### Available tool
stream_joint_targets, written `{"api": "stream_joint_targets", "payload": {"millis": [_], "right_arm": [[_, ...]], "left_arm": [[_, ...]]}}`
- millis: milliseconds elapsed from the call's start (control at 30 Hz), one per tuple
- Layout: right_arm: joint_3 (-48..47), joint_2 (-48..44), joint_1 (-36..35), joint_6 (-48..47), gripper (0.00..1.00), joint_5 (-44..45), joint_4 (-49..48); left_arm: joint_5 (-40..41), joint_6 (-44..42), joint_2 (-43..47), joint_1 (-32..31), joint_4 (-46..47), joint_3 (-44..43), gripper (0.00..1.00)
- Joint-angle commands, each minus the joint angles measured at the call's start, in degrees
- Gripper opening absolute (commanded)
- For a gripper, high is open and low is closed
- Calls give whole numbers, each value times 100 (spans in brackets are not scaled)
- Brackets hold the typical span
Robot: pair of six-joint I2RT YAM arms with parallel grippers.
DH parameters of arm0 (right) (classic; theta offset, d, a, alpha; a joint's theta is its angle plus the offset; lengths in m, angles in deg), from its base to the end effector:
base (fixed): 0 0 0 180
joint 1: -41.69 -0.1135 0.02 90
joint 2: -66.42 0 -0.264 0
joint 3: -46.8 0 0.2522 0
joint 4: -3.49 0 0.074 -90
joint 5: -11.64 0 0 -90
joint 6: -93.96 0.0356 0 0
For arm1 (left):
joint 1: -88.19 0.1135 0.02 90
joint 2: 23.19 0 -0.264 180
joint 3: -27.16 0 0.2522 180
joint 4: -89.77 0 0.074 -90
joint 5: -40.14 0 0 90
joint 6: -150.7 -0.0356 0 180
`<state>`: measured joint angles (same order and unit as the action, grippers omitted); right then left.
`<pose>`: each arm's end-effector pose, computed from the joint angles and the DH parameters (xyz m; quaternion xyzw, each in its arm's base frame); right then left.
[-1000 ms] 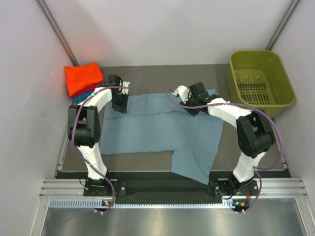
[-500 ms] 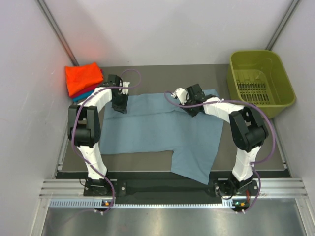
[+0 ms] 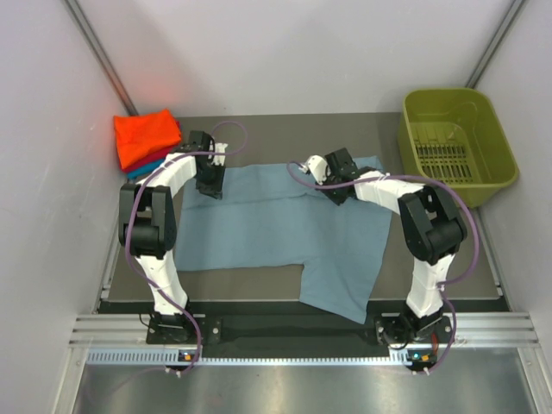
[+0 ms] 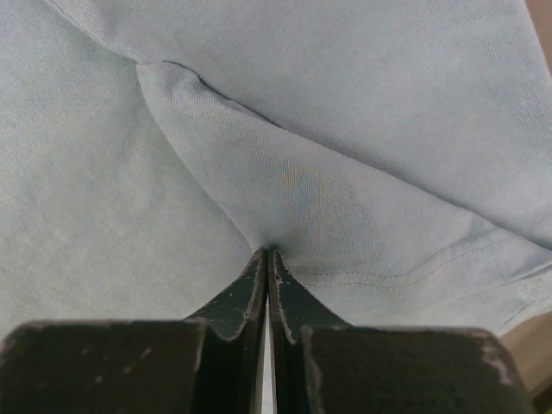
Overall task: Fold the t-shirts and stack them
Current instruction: Fold the tshirt
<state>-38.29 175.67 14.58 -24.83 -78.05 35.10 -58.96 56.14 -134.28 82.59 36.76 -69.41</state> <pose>0.3551 0.1816 0.1689 -0.4472 0.8446 -0.0069 0.2942 0.3984 -0.0447 0.1957 0.1020 0.9725 -0.0796 0.1935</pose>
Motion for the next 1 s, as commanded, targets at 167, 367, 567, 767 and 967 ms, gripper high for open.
{"api": "stream_joint_targets", "payload": {"millis": [167,367,567,767,967], "right_arm": [[-259,-781,-101,14,0,4,121],[-417,-1371,-145,128,0,-356,675],[-285,-1565,-250,225,4,-419,721],[93,-1056,-216,76,36,-120,545],[-4,-546,-13,76,33,-58,334]], "left_arm": [[-4,43,272,16,119,19,23],[-39,60,237,16,154,10,23],[-74,69,210,16,154,-43,23],[-83,69,246,16,136,-52,23],[-30,43,316,16,101,-34,23]]}}
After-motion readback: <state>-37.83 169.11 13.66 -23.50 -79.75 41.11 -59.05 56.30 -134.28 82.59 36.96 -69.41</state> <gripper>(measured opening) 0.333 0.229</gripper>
